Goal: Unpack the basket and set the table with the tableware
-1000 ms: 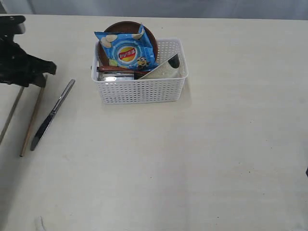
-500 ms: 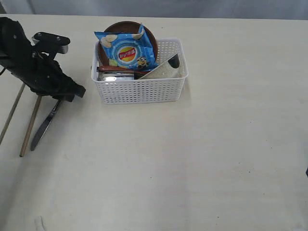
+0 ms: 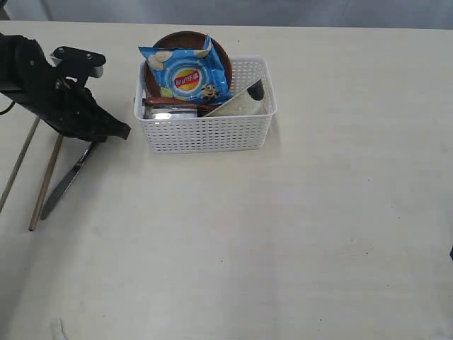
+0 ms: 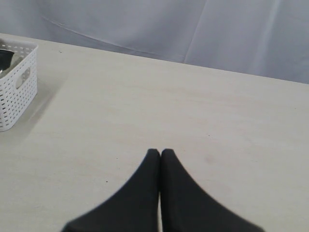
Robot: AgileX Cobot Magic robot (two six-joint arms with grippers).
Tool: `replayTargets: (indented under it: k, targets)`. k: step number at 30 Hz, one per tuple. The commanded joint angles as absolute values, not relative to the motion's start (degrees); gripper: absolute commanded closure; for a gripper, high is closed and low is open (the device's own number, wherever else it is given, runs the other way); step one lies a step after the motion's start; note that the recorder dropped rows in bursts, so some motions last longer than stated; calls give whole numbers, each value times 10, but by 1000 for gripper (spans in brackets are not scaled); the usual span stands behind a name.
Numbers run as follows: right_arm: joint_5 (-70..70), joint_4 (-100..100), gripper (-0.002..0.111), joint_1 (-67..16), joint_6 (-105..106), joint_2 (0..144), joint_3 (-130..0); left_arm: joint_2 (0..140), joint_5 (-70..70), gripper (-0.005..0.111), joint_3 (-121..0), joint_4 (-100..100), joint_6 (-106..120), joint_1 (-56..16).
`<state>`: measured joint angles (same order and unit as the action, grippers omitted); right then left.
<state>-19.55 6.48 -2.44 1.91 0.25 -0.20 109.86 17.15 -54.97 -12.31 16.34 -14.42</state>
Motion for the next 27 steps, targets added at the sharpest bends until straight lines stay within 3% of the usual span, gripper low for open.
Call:
replayTargets:
  k: [1,18,27]
  targets:
    - [-194,68,109,-24,19,0,0,1109,214,106,-545,-120,163,-146]
    - [-194,68,109,-24,19,0,0,1026,332,107,-545,-163,257,-149]
    - [-194,68,109,-24,19,0,0,1020,409,107,-545,-223,432,-199]
